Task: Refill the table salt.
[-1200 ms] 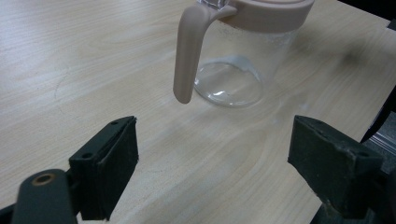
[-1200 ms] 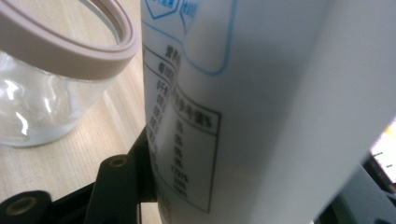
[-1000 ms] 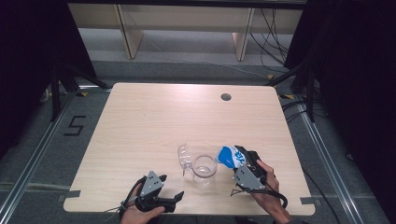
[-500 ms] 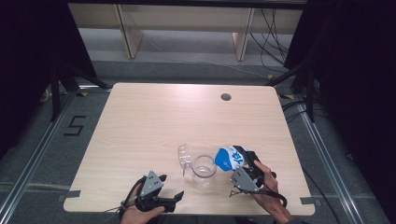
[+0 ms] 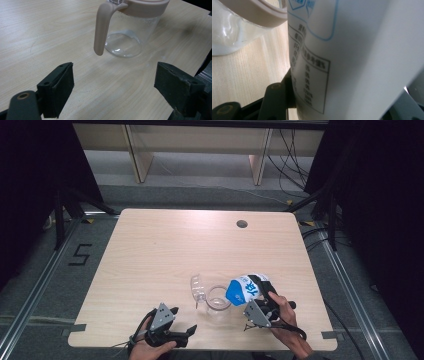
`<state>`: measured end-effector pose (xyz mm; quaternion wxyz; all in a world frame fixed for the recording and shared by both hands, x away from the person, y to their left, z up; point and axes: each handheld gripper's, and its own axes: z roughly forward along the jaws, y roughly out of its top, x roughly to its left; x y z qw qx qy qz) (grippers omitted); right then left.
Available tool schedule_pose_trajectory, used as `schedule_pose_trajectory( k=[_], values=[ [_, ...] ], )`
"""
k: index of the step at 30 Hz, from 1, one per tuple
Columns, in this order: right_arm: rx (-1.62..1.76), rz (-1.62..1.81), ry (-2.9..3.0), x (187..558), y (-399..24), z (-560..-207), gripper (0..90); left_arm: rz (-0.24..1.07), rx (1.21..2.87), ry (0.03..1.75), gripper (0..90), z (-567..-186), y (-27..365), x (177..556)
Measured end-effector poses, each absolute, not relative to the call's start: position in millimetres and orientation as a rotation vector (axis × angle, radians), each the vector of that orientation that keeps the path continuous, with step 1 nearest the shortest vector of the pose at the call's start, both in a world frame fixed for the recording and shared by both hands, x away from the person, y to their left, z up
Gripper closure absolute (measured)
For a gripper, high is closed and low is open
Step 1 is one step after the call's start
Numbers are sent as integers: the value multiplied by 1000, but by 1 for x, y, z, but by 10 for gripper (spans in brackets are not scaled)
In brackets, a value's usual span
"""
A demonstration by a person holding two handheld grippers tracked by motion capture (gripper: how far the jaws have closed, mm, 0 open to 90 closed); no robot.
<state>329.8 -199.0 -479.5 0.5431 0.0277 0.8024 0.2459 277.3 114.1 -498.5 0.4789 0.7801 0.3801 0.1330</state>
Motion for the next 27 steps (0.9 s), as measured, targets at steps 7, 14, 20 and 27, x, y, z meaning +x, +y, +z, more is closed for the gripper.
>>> schedule_pose_trajectory(
  k=[7, 14, 20, 27],
  values=[
    [7, 548, 1883, 333, -197, -482, 471, 321, 1905, 928, 153, -499, 114, 277],
    [-49, 506, 1862, 334, -196, -479, 473, 337, 1914, 937, 154, -497, 115, 277],
    [-63, 482, 1851, 334, -197, -478, 474, 338, 1910, 938, 154, -498, 115, 277],
    [-91, 463, 1846, 335, -196, -476, 476, 334, 1905, 943, 154, -498, 114, 277]
  ],
)
